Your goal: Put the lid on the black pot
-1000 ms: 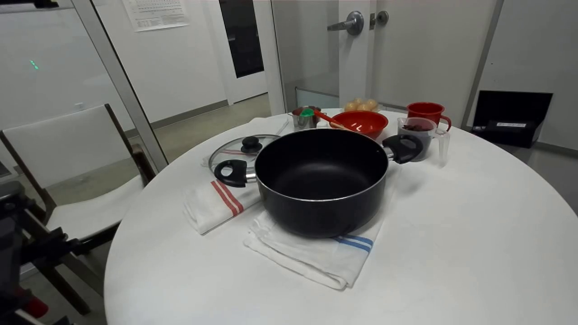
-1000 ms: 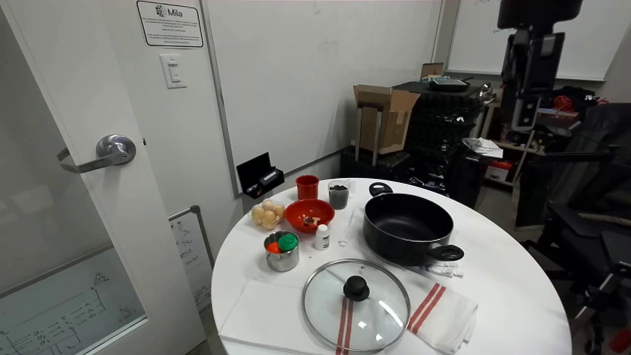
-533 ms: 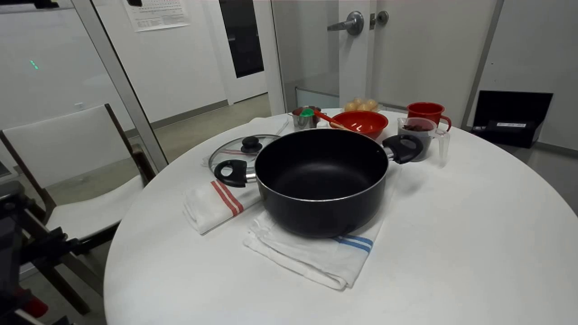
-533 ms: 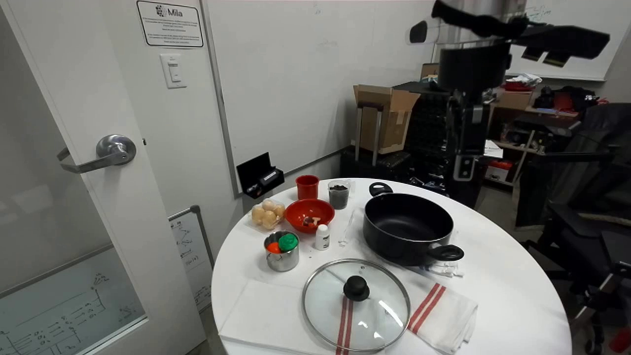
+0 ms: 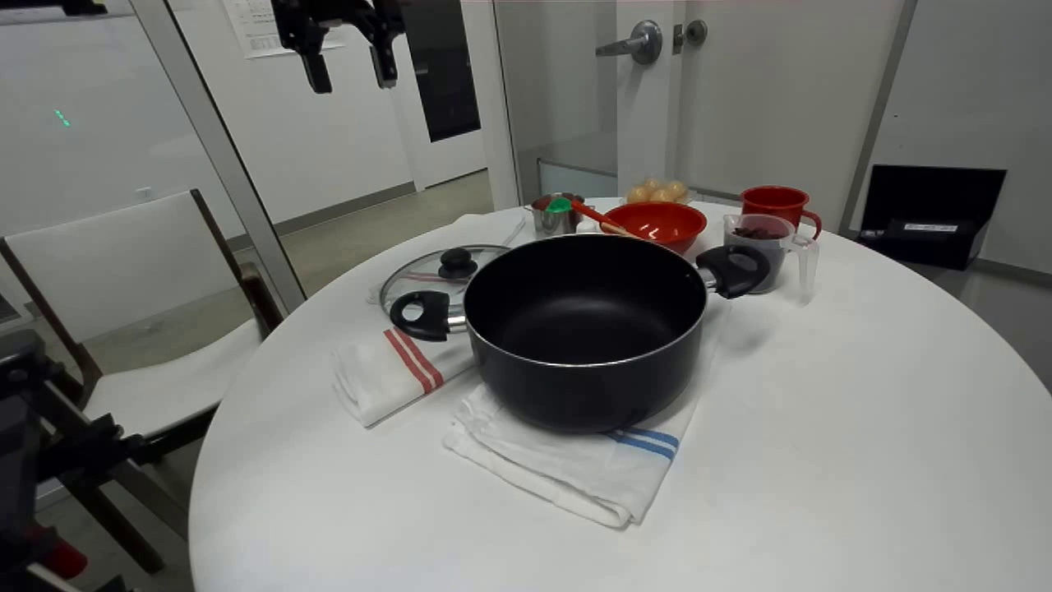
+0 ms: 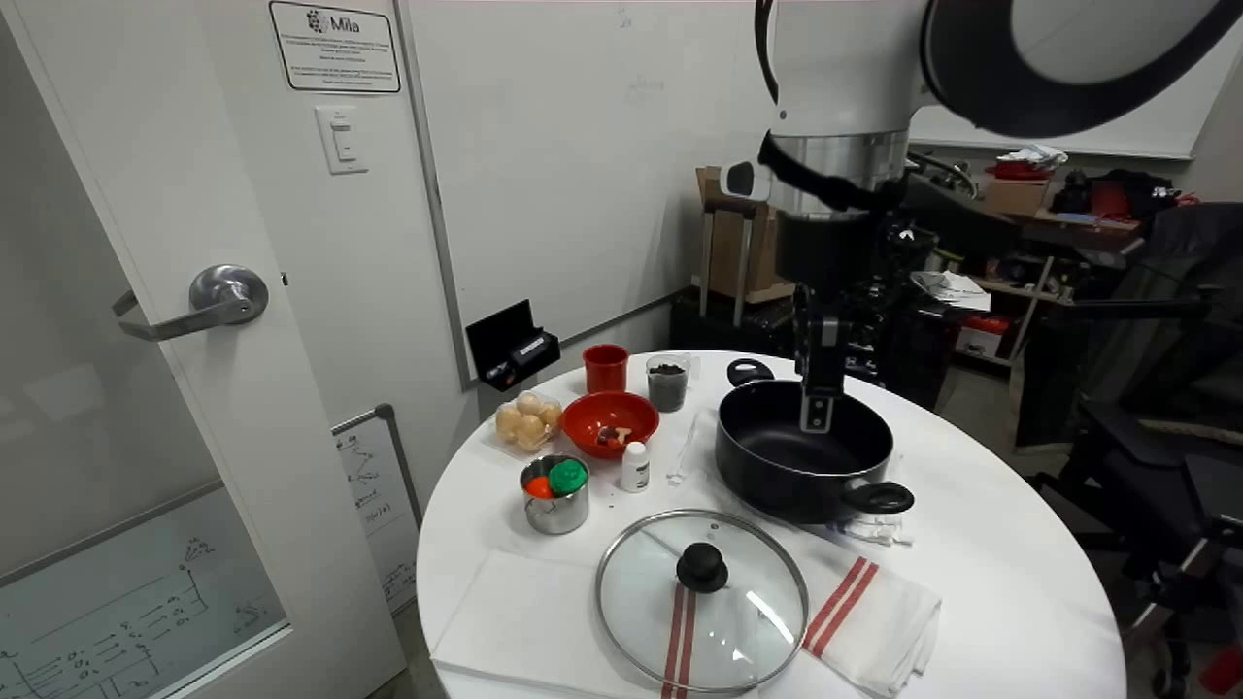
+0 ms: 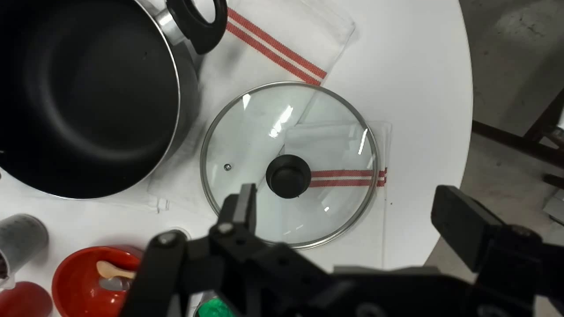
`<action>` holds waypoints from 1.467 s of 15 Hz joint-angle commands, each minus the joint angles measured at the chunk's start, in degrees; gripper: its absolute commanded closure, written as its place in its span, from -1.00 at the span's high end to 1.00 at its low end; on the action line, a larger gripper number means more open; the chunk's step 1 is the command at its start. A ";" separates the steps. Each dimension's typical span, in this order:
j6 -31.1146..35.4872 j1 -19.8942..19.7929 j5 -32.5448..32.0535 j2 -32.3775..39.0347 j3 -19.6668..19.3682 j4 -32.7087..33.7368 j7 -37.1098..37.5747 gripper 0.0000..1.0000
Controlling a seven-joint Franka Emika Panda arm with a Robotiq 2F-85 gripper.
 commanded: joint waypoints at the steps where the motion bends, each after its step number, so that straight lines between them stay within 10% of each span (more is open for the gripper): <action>1: 3.41 -0.11 -1.29 7.03 -0.67 4.80 -2.06 1.00; 22: 0.31 -0.15 -3.65 36.28 -0.81 28.76 -10.07 1.00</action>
